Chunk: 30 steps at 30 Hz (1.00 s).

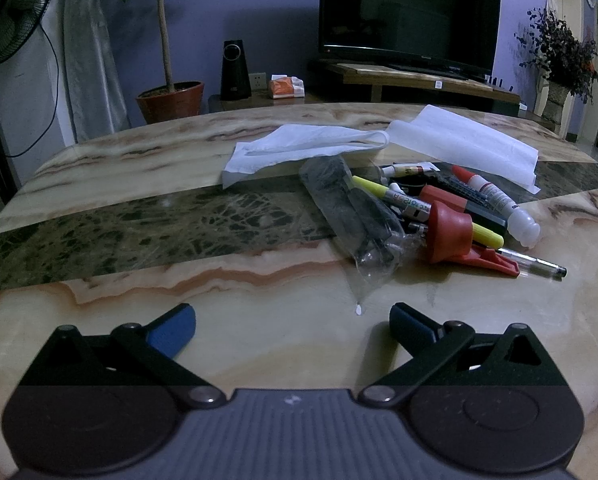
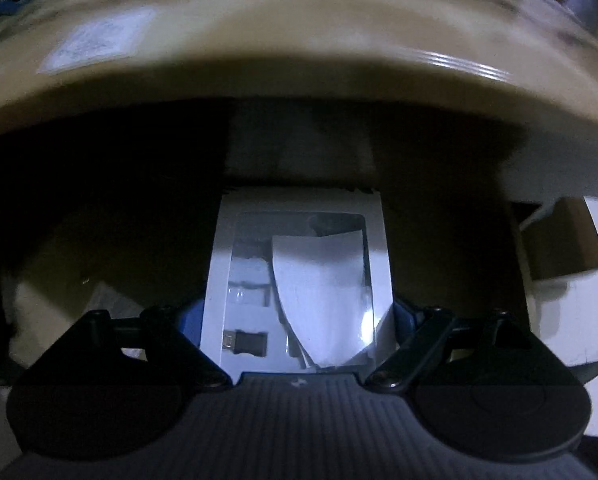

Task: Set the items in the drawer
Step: 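Carry the white box with the right gripper down into the drawer, then open the right gripper to release the white box in the drawer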

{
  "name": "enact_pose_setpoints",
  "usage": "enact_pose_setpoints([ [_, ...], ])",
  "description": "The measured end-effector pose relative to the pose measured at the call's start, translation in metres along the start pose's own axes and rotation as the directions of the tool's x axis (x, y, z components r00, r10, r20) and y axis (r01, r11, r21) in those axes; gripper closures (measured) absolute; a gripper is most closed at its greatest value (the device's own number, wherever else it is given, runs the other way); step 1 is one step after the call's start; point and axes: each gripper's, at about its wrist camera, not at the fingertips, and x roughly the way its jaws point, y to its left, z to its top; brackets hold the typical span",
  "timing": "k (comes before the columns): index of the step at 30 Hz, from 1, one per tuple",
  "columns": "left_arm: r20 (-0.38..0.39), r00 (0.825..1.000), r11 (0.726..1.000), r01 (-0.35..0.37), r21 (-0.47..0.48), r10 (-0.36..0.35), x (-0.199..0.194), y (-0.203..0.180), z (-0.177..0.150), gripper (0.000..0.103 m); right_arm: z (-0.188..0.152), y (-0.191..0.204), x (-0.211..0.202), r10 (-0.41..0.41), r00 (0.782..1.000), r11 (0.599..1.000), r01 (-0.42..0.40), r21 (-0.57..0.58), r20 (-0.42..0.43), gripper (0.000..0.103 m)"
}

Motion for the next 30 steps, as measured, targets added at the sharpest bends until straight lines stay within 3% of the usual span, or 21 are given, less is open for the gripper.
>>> enact_pose_setpoints([
  [4, 0.0, 1.0, 1.0, 0.0, 0.0, 0.0, 0.0, 0.0, 0.0, 0.0, 0.001, -0.006, 0.02, -0.033, 0.999, 0.993, 0.034, 0.11, -0.003, 0.016],
  [8, 0.0, 1.0, 1.0, 0.0, 0.0, 0.0, 0.0, 0.0, 0.0, 0.0, -0.009, -0.005, 0.035, -0.066, 0.997, 0.991, 0.07, 0.115, -0.041, 0.016],
  [16, 0.0, 1.0, 1.0, 0.0, 0.0, 0.0, 0.0, 0.0, 0.0, 0.0, -0.001, -0.005, 0.054, -0.192, 0.977, 0.981, 0.195, 0.022, -0.088, 0.016],
  [20, 0.0, 1.0, 1.0, 0.0, 0.0, 0.0, 0.0, 0.0, 0.0, 0.0, -0.002, 0.002, 0.06, -0.266, 0.96, 0.96, 0.255, -0.115, -0.091, 0.016],
  [25, 0.0, 1.0, 1.0, 0.0, 0.0, 0.0, 0.0, 0.0, 0.0, 0.0, 0.0, 0.011, 0.072, -0.246, 0.952, 0.952, 0.202, -0.232, -0.182, 0.016],
  [30, 0.0, 1.0, 1.0, 0.0, 0.0, 0.0, 0.0, 0.0, 0.0, 0.0, 0.003, 0.004, 0.075, -0.214, 0.95, 0.965, 0.169, -0.202, -0.226, 0.016],
])
